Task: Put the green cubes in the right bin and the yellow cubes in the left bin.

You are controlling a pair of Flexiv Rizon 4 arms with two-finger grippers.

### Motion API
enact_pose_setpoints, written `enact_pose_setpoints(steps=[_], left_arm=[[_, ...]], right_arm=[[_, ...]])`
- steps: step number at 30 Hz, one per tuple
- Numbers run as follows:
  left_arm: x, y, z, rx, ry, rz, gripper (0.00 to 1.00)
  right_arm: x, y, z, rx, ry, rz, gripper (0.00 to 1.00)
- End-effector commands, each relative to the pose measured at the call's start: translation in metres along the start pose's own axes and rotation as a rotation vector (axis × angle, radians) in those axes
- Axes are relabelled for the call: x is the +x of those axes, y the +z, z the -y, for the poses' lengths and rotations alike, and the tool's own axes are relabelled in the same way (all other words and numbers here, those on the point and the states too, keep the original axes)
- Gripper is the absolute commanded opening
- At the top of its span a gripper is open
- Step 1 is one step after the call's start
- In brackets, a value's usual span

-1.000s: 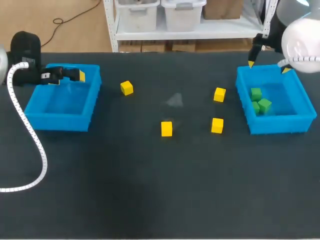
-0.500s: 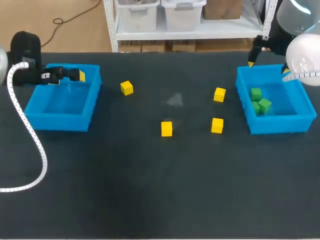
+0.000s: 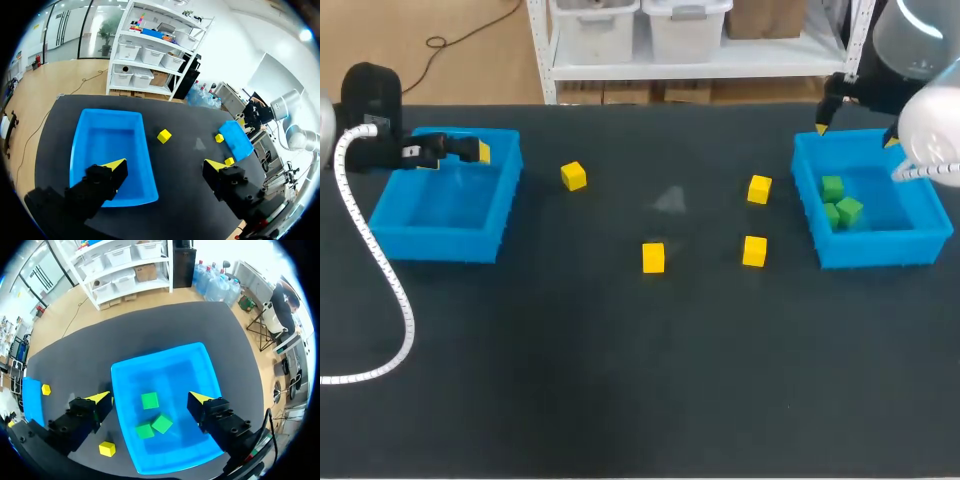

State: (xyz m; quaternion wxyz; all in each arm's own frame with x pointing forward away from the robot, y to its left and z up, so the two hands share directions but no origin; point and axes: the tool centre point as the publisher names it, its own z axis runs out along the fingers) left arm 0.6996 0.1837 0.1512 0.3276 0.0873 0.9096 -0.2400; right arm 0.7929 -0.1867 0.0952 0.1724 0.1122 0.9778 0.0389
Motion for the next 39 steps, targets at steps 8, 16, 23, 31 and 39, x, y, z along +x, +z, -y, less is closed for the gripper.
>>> enact_pose_setpoints(steps=[8, 16, 23, 31, 39], left_arm=[[-0.007, 0.006, 0.018, -0.004, 0.08, -0.063, 1.0], [-0.017, 0.031, 0.08, 0.099, 0.283, -0.188, 1.0], [0.007, 0.07, 0.113, 0.137, 0.455, -0.327, 1.0], [0.032, 0.12, 0.119, 0.155, 0.593, -0.449, 1.0], [0.054, 0.164, 0.129, 0.137, 0.673, -0.57, 1.0]], right_arm=[[0.004, -0.001, 0.002, 0.001, 0.002, 0.032, 1.0], [0.004, -0.001, 0.002, 0.001, 0.002, 0.032, 1.0], [0.004, -0.001, 0.002, 0.001, 0.002, 0.032, 1.0], [0.004, -0.001, 0.002, 0.001, 0.002, 0.032, 1.0], [0.004, -0.001, 0.002, 0.001, 0.002, 0.032, 1.0]])
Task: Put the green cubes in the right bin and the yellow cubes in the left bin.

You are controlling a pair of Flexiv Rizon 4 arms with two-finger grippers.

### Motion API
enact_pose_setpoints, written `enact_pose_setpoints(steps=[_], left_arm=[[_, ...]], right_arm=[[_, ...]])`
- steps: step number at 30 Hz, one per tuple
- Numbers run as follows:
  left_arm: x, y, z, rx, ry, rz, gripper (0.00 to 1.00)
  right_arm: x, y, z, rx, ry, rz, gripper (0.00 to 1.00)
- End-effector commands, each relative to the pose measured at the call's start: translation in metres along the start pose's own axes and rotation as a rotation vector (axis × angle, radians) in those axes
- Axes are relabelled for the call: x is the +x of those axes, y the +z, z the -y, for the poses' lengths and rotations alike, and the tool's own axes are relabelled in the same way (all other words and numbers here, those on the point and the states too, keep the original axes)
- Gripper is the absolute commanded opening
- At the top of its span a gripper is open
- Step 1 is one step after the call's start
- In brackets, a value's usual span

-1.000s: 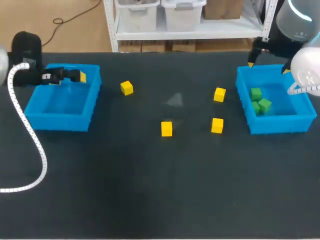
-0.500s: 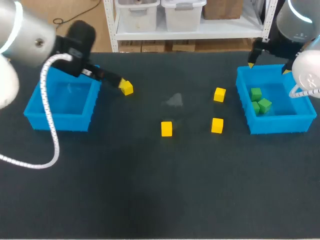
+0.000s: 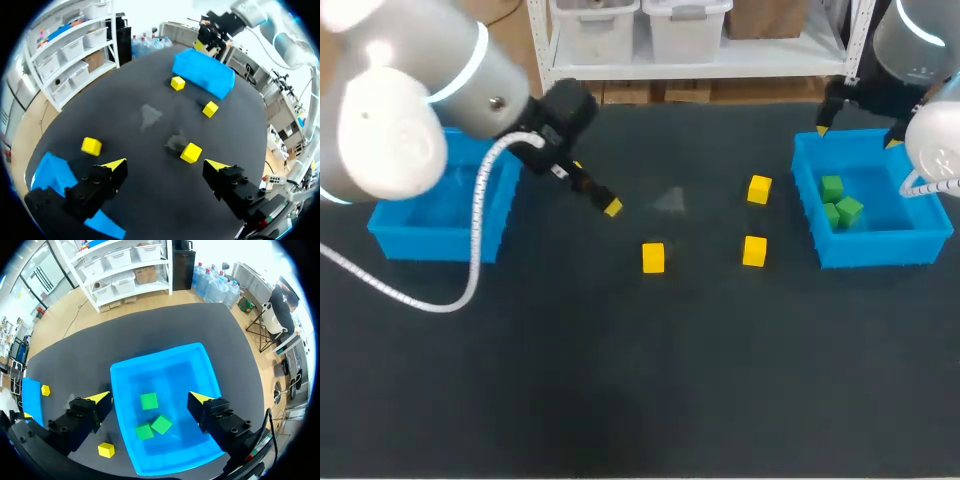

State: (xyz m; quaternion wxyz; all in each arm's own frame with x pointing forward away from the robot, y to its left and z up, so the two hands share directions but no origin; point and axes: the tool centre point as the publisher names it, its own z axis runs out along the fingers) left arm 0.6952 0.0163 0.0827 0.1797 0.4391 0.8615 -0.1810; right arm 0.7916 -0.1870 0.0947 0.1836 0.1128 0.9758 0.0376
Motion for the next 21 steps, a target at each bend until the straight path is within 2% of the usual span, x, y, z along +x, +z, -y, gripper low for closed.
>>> enact_pose_setpoints(steps=[1, 11, 14, 21], left_arm=[[-0.011, 0.043, 0.003, -0.003, 0.046, -0.165, 1.0], [0.005, 0.062, 0.055, 0.079, 0.188, -0.251, 1.0], [0.008, 0.067, 0.06, 0.083, 0.194, -0.26, 1.0], [0.011, 0.086, 0.056, 0.031, 0.21, -0.282, 1.0]], right_arm=[[0.003, -0.001, 0.001, 0.001, 0.002, 0.009, 1.0], [0.003, -0.001, 0.001, 0.001, 0.002, 0.009, 1.0], [0.003, -0.001, 0.001, 0.001, 0.002, 0.009, 1.0], [0.003, -0.001, 0.001, 0.001, 0.002, 0.009, 1.0]])
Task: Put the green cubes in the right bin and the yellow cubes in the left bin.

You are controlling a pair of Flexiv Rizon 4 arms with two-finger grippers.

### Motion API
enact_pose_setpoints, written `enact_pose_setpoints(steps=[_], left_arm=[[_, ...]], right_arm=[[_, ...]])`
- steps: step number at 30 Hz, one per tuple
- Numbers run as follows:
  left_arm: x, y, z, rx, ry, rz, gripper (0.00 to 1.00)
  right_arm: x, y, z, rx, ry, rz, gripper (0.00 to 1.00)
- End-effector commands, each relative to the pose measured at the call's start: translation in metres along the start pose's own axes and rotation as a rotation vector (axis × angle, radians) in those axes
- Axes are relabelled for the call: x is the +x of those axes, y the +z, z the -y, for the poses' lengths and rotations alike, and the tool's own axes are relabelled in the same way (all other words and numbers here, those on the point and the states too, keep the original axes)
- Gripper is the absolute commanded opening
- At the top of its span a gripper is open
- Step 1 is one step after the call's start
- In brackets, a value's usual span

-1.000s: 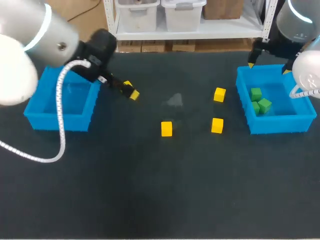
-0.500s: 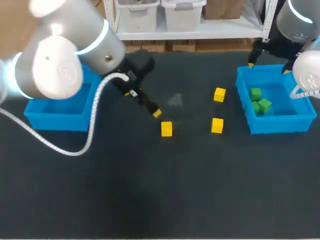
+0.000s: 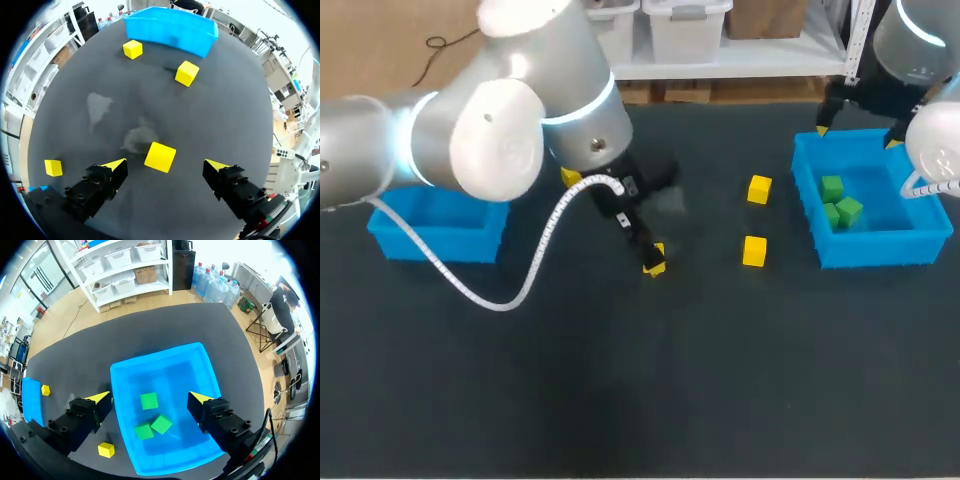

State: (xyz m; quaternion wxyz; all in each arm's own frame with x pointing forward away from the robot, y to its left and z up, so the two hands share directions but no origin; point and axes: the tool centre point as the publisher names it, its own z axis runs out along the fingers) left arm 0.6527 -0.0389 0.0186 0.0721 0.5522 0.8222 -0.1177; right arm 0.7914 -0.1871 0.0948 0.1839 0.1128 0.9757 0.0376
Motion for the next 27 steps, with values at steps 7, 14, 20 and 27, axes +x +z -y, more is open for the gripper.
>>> enact_pose_setpoints(steps=[7, 14, 20, 27], left_arm=[[-0.008, 0.021, -0.006, -0.031, -0.009, -0.034, 1.0], [0.002, 0.034, -0.009, -0.121, 0.026, -0.064, 0.0], [0.004, 0.037, -0.01, -0.117, -0.016, -0.011, 0.0], [0.003, 0.019, -0.018, -0.171, -0.063, 0.046, 0.0]], right_arm=[[0.003, -0.001, 0.001, 0.001, 0.002, 0.008, 1.0], [0.003, -0.001, 0.001, 0.001, 0.002, 0.008, 1.0], [0.003, -0.001, 0.001, 0.001, 0.002, 0.008, 1.0], [0.003, -0.001, 0.001, 0.001, 0.002, 0.008, 1.0]])
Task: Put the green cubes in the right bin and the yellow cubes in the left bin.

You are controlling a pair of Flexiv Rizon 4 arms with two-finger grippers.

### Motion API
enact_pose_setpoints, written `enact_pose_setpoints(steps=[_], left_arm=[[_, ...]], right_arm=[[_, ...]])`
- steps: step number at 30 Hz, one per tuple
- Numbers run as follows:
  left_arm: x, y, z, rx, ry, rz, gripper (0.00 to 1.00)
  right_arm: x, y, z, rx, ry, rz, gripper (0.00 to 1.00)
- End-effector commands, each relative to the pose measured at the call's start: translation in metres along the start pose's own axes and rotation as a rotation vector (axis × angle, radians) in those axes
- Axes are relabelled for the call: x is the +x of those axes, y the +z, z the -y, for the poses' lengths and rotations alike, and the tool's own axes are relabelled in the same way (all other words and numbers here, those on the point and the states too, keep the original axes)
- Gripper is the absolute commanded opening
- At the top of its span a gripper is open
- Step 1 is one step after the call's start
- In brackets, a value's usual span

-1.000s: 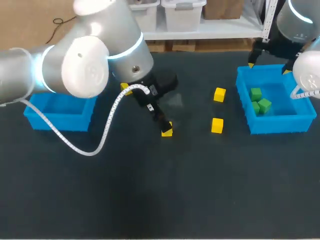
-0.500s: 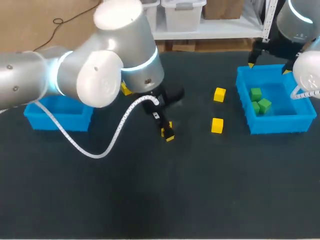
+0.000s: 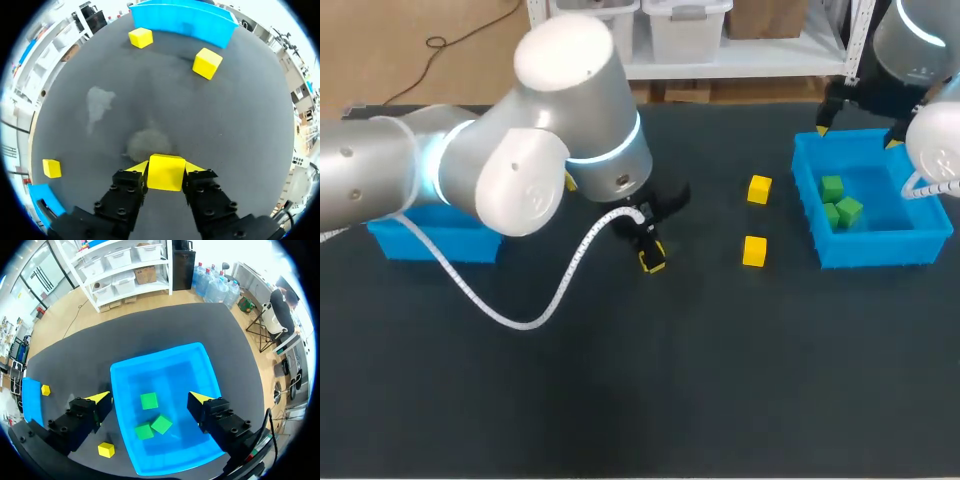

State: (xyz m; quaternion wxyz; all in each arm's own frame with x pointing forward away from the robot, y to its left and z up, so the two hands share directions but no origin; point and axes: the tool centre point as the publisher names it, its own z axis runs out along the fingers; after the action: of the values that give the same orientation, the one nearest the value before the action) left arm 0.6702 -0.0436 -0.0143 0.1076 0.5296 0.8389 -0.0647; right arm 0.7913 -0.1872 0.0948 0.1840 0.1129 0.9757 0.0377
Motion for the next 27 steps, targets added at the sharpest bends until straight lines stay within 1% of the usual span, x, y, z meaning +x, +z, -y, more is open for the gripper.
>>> enact_pose_setpoints(steps=[1, 4, 7, 9, 12, 15, 17, 20, 23, 24, 27], left_arm=[[0.004, -0.02, -0.006, -0.048, -0.05, 0.064, 0.0], [0.002, -0.048, -0.025, -0.089, -0.133, 0.165, 0.0], [0.003, -0.08, -0.05, -0.146, -0.232, 0.266, 0.0], [0.008, -0.103, -0.066, -0.191, -0.298, 0.319, 0.0], [0.02, -0.133, -0.088, -0.265, -0.383, 0.366, 0.0], [0.038, -0.155, -0.108, -0.327, -0.464, 0.383, 0.0], [0.053, -0.166, -0.121, -0.371, -0.515, 0.38, 0.0], [0.076, -0.175, -0.136, -0.425, -0.585, 0.368, 0.0], [0.1, -0.176, -0.149, -0.49, -0.642, 0.332, 0.0], [0.108, -0.175, -0.153, -0.498, -0.666, 0.322, 0.0], [0.128, -0.174, -0.161, -0.48, -0.738, 0.34, 0.0]], right_arm=[[0.003, -0.001, 0.001, 0.001, 0.002, 0.008, 1.0], [0.003, -0.001, 0.001, 0.001, 0.002, 0.008, 1.0], [0.003, -0.001, 0.001, 0.001, 0.002, 0.008, 1.0], [0.003, -0.001, 0.001, 0.001, 0.002, 0.008, 1.0], [0.003, -0.001, 0.001, 0.001, 0.002, 0.008, 1.0], [0.003, -0.001, 0.001, 0.001, 0.002, 0.008, 1.0], [0.003, -0.001, 0.001, 0.001, 0.002, 0.008, 1.0], [0.003, -0.001, 0.001, 0.001, 0.002, 0.008, 1.0], [0.003, -0.001, 0.001, 0.001, 0.002, 0.008, 1.0], [0.003, -0.001, 0.001, 0.001, 0.002, 0.008, 1.0], [0.003, -0.001, 0.001, 0.001, 0.002, 0.008, 1.0]])
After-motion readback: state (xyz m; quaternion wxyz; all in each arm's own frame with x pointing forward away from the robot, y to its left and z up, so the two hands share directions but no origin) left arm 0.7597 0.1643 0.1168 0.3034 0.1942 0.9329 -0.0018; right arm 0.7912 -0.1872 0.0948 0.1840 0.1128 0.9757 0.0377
